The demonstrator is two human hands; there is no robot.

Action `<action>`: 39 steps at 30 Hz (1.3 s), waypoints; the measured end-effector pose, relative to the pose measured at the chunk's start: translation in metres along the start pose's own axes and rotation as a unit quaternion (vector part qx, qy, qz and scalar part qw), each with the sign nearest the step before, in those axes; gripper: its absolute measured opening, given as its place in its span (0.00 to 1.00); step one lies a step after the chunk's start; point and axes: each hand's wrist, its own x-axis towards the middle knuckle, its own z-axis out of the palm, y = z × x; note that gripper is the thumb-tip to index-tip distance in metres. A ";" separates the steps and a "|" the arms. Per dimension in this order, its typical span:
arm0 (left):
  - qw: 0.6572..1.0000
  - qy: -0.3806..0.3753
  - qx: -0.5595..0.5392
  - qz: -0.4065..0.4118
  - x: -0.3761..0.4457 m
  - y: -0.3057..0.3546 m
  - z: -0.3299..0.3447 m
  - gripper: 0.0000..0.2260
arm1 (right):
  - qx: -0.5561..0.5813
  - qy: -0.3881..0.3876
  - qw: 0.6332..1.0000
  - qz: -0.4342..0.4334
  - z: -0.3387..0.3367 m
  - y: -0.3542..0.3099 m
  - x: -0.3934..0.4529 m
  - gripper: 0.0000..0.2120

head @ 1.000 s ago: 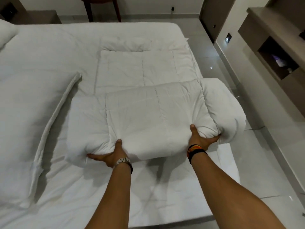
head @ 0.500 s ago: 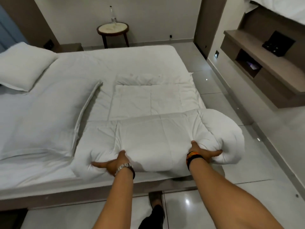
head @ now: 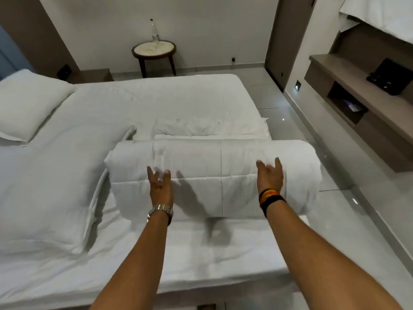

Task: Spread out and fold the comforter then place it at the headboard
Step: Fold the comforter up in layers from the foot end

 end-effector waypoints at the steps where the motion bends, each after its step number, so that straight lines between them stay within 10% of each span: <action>1: 1.000 0.008 0.024 -0.018 0.015 -0.013 0.007 0.33 | -0.030 0.024 0.999 -0.018 0.005 0.017 0.012 0.34; 7: 0.968 0.147 0.195 -0.060 0.067 -0.046 0.050 0.36 | -0.152 0.170 0.973 0.035 0.035 0.093 0.039 0.42; 13: 0.957 0.021 0.282 0.065 0.149 -0.065 0.058 0.29 | -0.264 0.073 0.962 -0.019 0.075 0.096 0.123 0.39; 16: 0.935 0.121 0.321 0.090 0.139 -0.073 0.058 0.30 | -0.274 0.120 0.953 -0.050 0.077 0.107 0.124 0.40; 20: 0.950 0.182 0.120 -0.222 0.094 -0.102 0.070 0.48 | -0.122 0.211 0.949 0.197 0.089 0.119 0.106 0.60; 27: 0.948 0.177 -0.063 -0.256 0.153 -0.102 0.099 0.68 | 0.018 0.209 0.953 0.218 0.117 0.124 0.150 0.73; 39: 0.952 0.210 -0.013 -0.224 0.096 -0.073 0.087 0.54 | 0.046 0.184 0.975 0.112 0.079 0.105 0.119 0.60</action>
